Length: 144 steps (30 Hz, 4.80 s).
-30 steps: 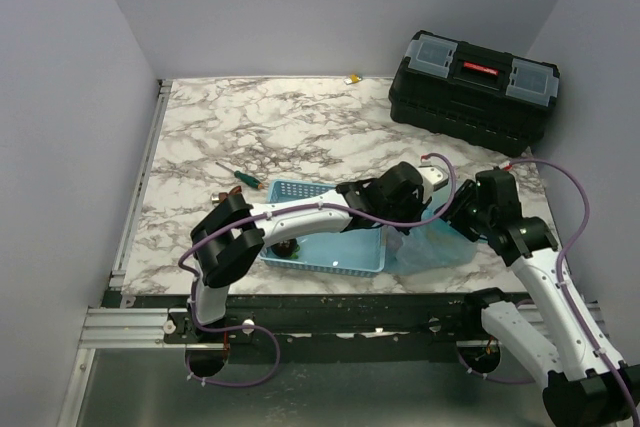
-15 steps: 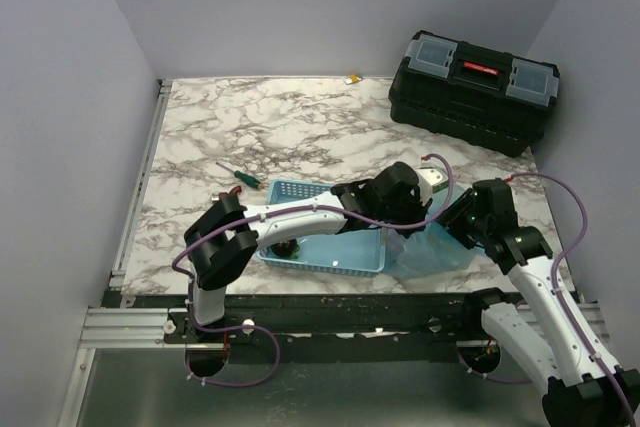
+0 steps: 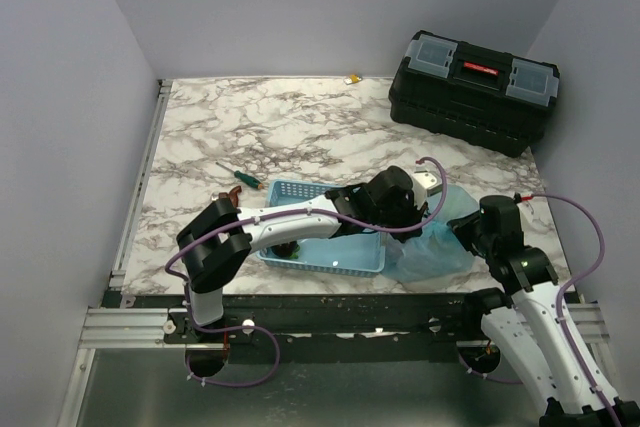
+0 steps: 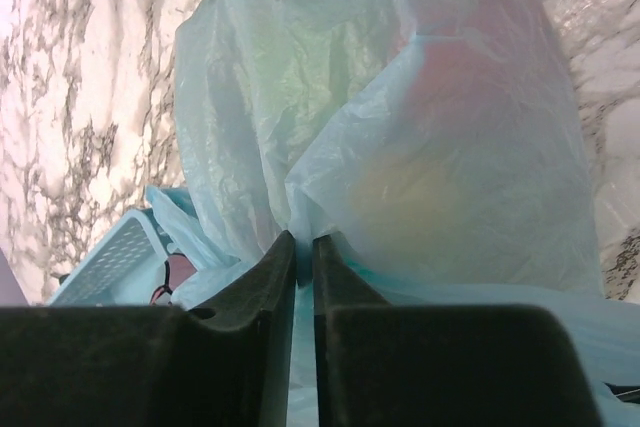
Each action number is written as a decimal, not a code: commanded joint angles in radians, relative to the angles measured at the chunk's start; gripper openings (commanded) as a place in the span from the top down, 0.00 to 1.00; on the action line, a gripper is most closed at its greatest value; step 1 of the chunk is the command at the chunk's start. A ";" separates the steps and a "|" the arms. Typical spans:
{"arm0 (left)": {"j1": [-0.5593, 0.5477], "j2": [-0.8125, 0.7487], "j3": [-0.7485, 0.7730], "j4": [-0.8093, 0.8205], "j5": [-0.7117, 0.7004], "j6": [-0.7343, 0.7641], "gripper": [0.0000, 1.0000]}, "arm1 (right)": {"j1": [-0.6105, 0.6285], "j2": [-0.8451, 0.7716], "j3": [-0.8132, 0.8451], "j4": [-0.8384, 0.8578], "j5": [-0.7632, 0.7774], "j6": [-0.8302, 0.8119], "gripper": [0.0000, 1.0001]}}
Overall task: Take the fake fruits out of the plastic bag
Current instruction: Untie the plastic bag at the center of the board.
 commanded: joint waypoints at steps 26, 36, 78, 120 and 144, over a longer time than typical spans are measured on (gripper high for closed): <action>-0.008 -0.051 -0.047 -0.039 0.027 0.006 1.00 | 0.000 -0.081 0.076 -0.073 0.304 0.099 0.99; -0.008 -0.053 -0.012 -0.090 0.023 0.008 1.00 | 0.000 -0.104 0.092 -0.081 0.322 0.089 0.99; -0.012 0.176 0.375 -0.257 -0.114 0.043 0.81 | 0.000 -0.167 0.092 -0.075 0.269 0.039 0.99; -0.011 0.055 0.261 -0.160 -0.060 0.022 1.00 | 0.000 -0.072 0.159 -0.124 -0.047 0.098 0.52; -0.011 0.011 0.209 -0.186 -0.079 0.037 1.00 | 0.000 -0.022 0.157 -0.073 0.096 0.085 0.89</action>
